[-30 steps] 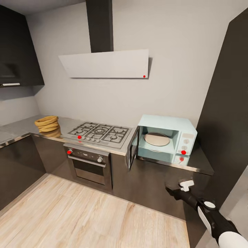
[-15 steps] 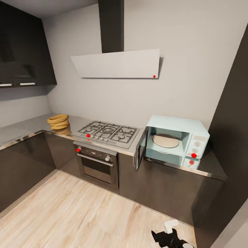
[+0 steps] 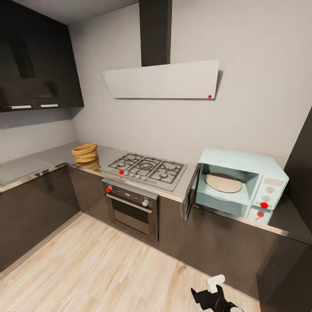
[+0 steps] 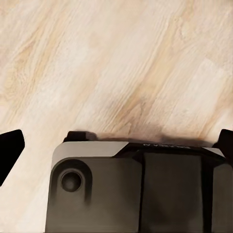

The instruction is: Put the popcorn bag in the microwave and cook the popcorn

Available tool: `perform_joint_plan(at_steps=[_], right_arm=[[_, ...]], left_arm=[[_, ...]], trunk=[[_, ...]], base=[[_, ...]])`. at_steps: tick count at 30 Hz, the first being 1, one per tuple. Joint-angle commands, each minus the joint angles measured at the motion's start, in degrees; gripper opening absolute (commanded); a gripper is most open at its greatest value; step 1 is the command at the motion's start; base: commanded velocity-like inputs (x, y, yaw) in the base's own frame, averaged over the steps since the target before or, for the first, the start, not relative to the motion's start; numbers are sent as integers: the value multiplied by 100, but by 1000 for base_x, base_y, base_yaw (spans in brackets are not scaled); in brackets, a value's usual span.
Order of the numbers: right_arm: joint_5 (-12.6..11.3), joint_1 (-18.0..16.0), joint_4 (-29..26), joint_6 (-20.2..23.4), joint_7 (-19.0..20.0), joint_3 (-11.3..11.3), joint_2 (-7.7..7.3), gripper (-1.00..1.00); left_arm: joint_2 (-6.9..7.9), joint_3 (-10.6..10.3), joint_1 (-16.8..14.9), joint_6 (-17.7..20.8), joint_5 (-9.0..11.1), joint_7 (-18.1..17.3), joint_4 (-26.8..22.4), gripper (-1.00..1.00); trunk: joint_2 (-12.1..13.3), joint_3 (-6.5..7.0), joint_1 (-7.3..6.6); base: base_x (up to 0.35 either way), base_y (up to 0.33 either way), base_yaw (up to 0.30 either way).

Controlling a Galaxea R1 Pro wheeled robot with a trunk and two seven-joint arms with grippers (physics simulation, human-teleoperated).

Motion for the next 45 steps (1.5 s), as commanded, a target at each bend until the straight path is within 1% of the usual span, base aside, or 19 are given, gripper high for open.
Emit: perform_joint_plan(at_steps=[1, 3, 6, 15, 25, 33, 36, 40, 45], right_arm=[[57, -2, 1, -22, 10, -20, 1, 100], [57, -1, 6, -26, 0, -19, 9, 100], [57, -1, 11, -27, -6, -19, 20, 100], [57, 0, 19, -23, -8, -18, 23, 100], [57, 0, 19, -23, -8, -12, 23, 100], [59, 0, 28, -23, -8, -10, 30, 100], [65, 0, 34, -22, -8, -10, 32, 100], [66, 0, 37, -22, -8, -10, 32, 100], [66, 0, 37, -22, -8, -10, 34, 100]], left_arm=[[-3, 31, -6, -22, -5, 1, 6, 100], [-3, 29, -6, -25, -12, 2, 4, 100], [23, 54, -6, -20, 27, -7, 10, 100], [50, 59, -6, -17, 31, -42, 11, 100], [50, 56, -9, -16, 28, -42, 10, 100], [32, 30, 1, -17, 2, -42, 11, 100], [20, 3, 2, -21, -25, -36, 11, 100], [28, 37, 3, -18, 17, -34, 12, 100], [32, 41, 1, -17, 11, -40, 11, 100]], trunk=[[-9, -7, 6], [-9, -3, 6], [-9, 5, 6], [-9, 26, 6], [-9, 50, 6], [-9, 69, 6], [-9, 77, 6], [-9, 88, 6], [-9, 100, 6]], base=[[340, 151, 272], [341, 153, 272], [226, 104, 272], [22, 63, 272], [2, 326, 272], [160, 309, 272], [95, 78, 272], [16, 14, 272], [2, 1, 272]])
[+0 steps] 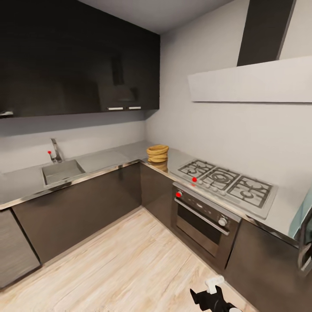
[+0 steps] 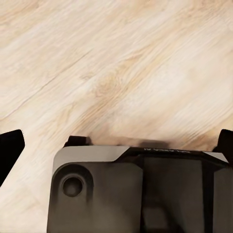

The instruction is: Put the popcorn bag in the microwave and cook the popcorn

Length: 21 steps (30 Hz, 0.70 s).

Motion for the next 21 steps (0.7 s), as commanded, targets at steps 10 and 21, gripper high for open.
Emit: perform_joint_plan(at_steps=[10, 21], right_arm=[[55, 0, 10, -22, 18, -19, 6, 100], [30, -9, -79, -3, 46, -30, -50, 100]], left_arm=[[5, 31, -1, -39, 6, -6, 9, 100], [19, 38, 5, -53, 14, 9, 8, 100]], trunk=[[-4, 13, 2], [-4, 13, 2]], base=[[107, 0, 177], [144, 0, 1]])
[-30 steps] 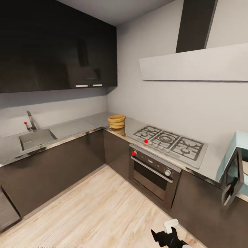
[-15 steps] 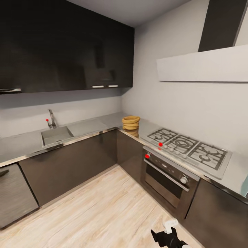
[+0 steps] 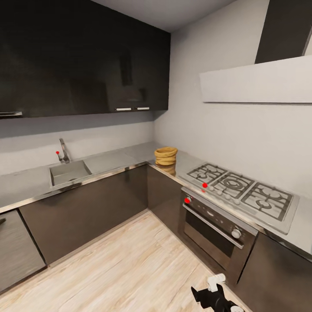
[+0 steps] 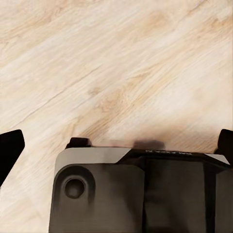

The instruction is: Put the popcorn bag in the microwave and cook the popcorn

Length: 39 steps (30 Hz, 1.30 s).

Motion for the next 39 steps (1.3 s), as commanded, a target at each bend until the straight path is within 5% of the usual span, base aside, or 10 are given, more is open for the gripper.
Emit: perform_joint_plan(at_steps=[1, 4, 7, 13, 17, 24, 28, 32, 35, 39], right_arm=[[66, -9, -20, -15, 35, 18, 6, 100], [78, -78, -495, 121, 95, 512, 41, 100], [52, 16, -2801, 1603, 108, 1129, 47, 100], [51, 352, -6290, 3646, 110, 1261, 42, 100], [56, -255, -7229, 5217, 114, 1475, 62, 100], [24, -2827, -7073, 7251, 234, 1848, 33, 100], [27, -4751, -5328, 7251, 710, 1938, -153, 100], [52, -5317, -4430, 7251, 987, 2110, -458, 100], [57, -5426, -4247, 7251, 1426, 3646, -1069, 100], [78, -5479, -4314, 7251, 2633, 4540, -1841, 100]], left_arm=[[-4, 40, -2, -22, 10, 3, 7, 100], [-6, 40, 4, -140, 24, 23, 8, 100], [-22, 40, 194, -320, 18, 27, 1, 100], [-24, 53, 243, -368, 18, 28, -1, 100], [-17, 59, 245, -370, 18, 28, -1, 100], [-16, 54, 245, -371, 18, 28, -1, 100], [-16, 58, 245, -373, 18, 28, -1, 100], [-16, 54, 245, -375, 18, 28, -1, 100], [-13, 59, 245, -374, 18, 28, -1, 100], [-7, 59, 245, -371, 18, 28, -1, 100]], trunk=[[-3, -2, 5], [-3, -2, 5], [-3, -2, 5], [-3, -2, 5], [-3, -2, 5], [-3, -2, 5], [-3, -2, 5], [-3, -2, 5], [-3, -2, 5], [-3, -2, 5]], base=[[335, 0, 0], [342, 0, 0], [345, 0, 0], [345, 0, 0], [345, 0, 0], [345, 0, 0], [345, 0, 0], [345, 0, 0], [345, 0, 0], [345, 0, 0]])
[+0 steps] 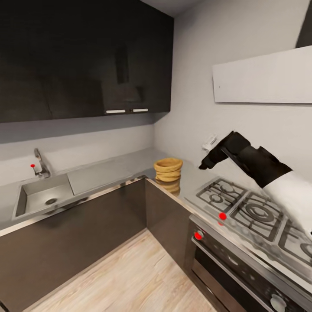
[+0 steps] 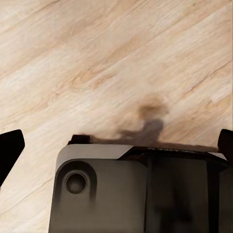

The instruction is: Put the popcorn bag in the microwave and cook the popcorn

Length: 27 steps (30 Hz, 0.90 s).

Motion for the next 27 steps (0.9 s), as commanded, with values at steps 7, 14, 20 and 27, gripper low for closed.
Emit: perform_joint_plan(at_steps=[7, 14, 20, 27], right_arm=[[1150, -26, -553, 13, 1958, 375, -721, 100], [1333, -13, -1063, 13, 2587, 45, -1191, 100], [1349, 8, -1114, 13, 2618, 38, -1358, 100], [1340, 21, -1135, 13, 2619, 21, -1526, 100]], left_arm=[[-11, 30, -3, -37, 6, 1, 7, 100], [-8, 43, -1, -104, 19, 7, 13, 100], [-2, 123, -3, -106, 23, 10, 10, 100], [-10, 129, 0, -106, 16, 10, 9, 100]], trunk=[[-3, -2, 6], [-3, -2, 6], [-3, -2, 6], [-3, -2, 6]], base=[[345, 0, 0], [88, 0, 0], [208, 0, 81], [338, -7, 269]])
